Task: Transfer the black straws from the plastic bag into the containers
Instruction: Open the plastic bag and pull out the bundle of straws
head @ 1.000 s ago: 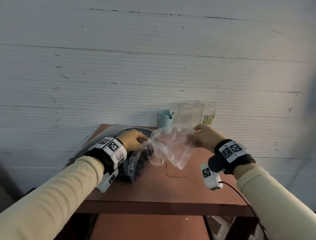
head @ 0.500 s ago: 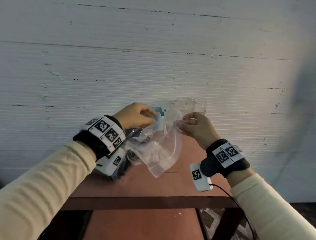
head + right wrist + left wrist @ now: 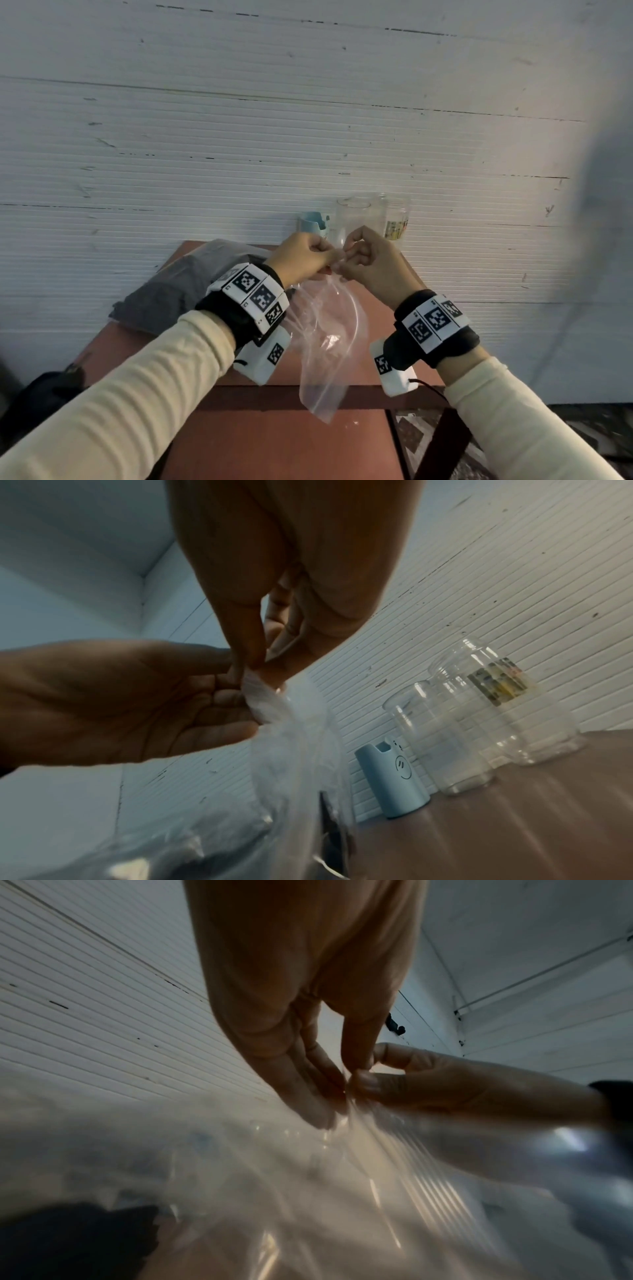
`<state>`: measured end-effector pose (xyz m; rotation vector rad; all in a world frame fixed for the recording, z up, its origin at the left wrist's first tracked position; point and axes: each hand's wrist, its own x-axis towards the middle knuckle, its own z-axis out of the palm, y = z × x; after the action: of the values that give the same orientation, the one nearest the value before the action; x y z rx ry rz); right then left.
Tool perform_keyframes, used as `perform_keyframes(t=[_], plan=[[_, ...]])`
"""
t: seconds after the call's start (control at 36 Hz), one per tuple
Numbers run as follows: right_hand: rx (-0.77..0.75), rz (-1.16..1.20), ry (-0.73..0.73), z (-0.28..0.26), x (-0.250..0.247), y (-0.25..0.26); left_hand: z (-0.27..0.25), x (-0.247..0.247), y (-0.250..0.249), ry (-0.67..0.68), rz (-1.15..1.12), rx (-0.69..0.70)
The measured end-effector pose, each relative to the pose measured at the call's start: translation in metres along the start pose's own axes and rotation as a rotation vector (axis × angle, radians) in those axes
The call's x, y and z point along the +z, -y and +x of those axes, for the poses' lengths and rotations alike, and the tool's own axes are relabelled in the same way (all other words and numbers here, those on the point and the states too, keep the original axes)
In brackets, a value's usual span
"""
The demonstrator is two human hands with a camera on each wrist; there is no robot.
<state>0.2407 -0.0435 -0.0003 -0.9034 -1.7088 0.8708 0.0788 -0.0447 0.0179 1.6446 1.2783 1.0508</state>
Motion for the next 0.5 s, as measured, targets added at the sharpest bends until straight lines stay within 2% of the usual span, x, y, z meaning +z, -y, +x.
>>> perform_keyframes(t=[0.22, 0.5], plan=[[-0.065, -0.017, 0.059, 0.0, 0.001, -0.006, 0.001, -0.012, -0.003, 0.07, -0.103, -0.036], [-0.07, 0.053, 0.046, 0.001, 0.002, -0.007, 0.002, -0.013, -0.003, 0.055, -0.14, -0.086]])
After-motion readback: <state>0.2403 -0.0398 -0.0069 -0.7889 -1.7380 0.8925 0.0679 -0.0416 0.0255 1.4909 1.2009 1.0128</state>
